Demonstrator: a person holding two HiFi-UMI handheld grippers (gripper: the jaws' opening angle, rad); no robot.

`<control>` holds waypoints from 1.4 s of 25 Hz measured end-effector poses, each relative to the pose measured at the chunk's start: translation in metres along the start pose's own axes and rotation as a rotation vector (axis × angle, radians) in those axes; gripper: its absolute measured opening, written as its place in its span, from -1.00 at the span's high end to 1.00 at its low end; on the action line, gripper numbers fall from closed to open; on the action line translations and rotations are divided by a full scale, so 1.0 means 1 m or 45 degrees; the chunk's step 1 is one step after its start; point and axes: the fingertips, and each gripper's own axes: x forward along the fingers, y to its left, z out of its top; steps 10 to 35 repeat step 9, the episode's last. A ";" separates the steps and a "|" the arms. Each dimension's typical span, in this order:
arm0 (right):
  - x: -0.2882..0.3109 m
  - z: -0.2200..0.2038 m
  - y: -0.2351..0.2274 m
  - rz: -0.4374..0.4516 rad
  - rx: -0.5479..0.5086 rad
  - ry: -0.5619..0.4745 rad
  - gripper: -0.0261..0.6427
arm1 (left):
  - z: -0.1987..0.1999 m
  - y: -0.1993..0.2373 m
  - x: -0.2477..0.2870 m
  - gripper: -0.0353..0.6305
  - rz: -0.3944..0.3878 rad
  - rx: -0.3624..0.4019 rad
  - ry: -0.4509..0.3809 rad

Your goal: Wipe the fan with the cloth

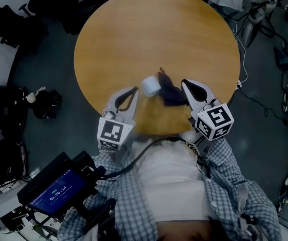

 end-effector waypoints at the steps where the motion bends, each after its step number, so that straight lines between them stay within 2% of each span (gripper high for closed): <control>1: -0.001 0.000 0.000 -0.002 0.002 0.000 0.91 | 0.000 -0.001 0.000 0.89 -0.003 0.002 0.002; 35: -0.002 -0.004 -0.002 -0.006 0.004 0.014 0.91 | 0.000 -0.002 0.002 0.89 -0.009 0.001 0.002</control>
